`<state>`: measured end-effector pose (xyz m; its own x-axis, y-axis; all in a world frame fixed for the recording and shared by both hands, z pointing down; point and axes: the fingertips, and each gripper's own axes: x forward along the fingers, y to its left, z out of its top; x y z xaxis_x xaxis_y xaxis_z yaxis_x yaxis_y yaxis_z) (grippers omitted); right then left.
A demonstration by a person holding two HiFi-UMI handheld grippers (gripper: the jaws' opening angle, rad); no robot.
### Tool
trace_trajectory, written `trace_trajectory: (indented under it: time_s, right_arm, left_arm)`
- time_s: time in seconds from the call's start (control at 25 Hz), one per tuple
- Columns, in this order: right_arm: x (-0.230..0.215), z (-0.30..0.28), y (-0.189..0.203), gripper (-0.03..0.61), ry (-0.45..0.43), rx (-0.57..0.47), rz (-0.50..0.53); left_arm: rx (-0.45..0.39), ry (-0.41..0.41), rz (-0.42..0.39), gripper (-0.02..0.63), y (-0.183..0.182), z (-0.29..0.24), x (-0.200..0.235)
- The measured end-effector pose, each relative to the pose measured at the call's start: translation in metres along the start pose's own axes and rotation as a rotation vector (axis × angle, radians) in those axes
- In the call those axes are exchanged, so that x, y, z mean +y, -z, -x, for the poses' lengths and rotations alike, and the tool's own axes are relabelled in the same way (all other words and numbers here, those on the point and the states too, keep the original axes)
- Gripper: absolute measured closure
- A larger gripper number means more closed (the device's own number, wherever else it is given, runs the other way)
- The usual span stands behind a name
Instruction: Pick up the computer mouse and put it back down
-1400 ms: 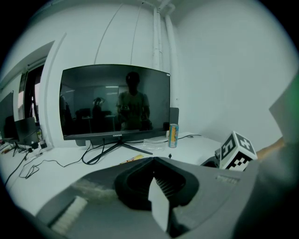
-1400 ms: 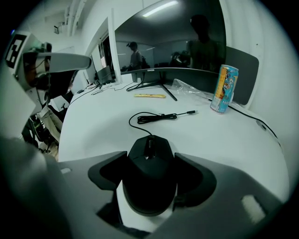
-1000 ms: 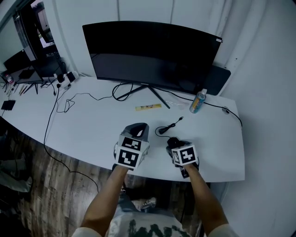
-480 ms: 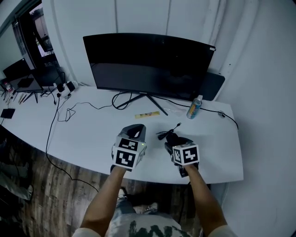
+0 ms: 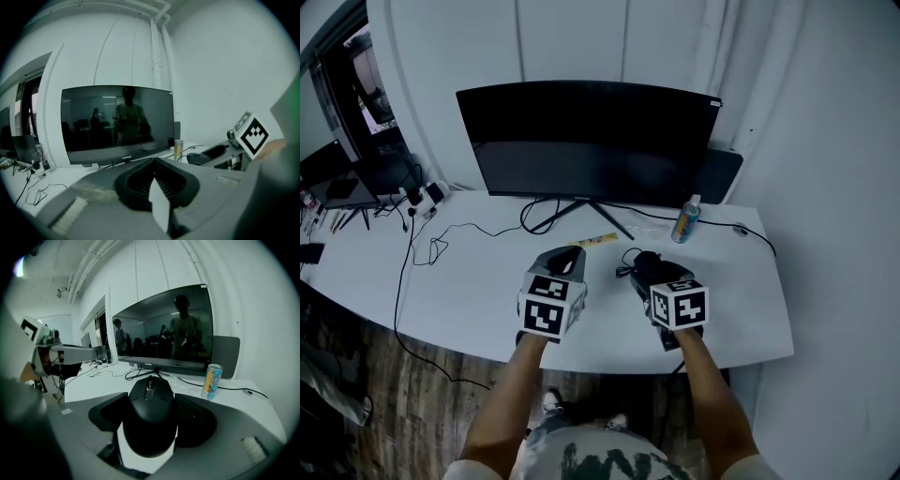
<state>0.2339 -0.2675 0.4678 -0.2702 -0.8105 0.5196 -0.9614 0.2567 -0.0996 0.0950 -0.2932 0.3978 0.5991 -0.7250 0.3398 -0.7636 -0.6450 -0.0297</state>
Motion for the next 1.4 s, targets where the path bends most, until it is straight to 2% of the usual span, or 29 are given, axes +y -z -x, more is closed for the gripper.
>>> trace_trajectory:
  time_s: [0.84,1.4]
  right_arm:
    - [0.04,0.026,-0.091,0.268,0.056,-0.219,0.023]
    - [0.047,0.036,-0.109,0.268,0.083,-0.255,0.042]
  left_arm:
    - [-0.032,0.021,-0.053,0.611,-0.024,0.02,0.049]
    - [-0.06,0.016,-0.043,0.611,-0.032,0.023,0.062]
